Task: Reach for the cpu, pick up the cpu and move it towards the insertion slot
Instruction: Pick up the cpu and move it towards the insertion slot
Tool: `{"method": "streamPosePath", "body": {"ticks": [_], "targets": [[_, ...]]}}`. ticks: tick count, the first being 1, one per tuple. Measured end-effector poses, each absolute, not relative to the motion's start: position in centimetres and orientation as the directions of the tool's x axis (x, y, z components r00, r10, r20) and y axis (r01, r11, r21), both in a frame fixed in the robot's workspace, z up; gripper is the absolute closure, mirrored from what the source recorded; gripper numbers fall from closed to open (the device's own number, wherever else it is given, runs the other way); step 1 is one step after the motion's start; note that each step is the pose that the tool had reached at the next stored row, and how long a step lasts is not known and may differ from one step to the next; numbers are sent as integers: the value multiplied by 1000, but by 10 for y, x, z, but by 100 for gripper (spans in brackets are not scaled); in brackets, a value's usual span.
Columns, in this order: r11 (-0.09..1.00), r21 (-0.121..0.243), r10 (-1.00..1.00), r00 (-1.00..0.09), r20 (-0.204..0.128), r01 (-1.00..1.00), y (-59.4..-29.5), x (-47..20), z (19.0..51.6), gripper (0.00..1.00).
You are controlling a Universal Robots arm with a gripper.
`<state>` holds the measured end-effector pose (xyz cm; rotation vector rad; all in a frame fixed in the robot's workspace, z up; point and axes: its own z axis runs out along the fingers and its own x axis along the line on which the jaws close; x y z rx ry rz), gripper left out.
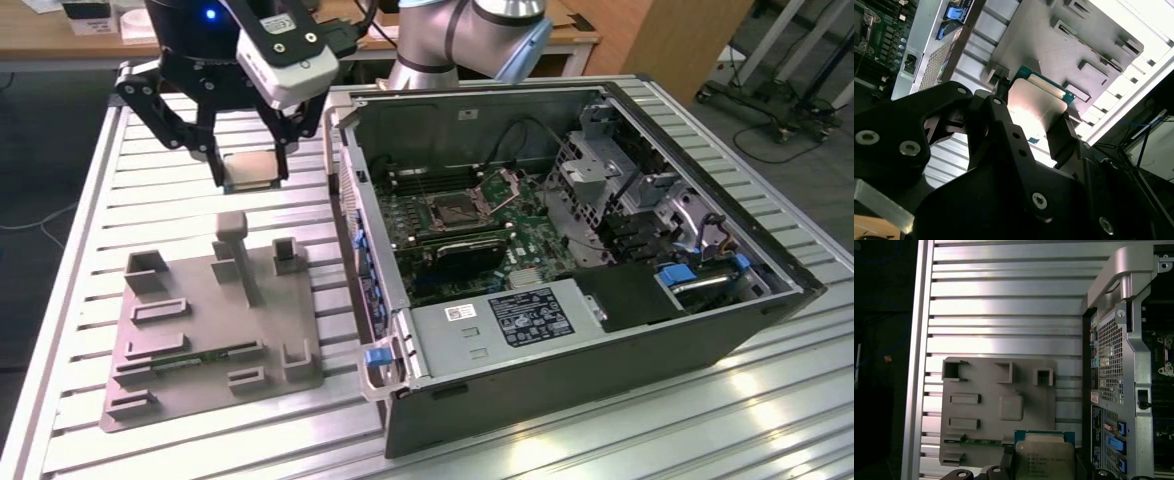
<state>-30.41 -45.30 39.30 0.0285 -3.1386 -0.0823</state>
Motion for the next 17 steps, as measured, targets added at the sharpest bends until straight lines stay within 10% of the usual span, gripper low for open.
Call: {"method": "streamPosePath", "body": {"ticks": [17], "targets": [[998,53,-18,-1000,1,-18,-453,-292,393,45]]}}
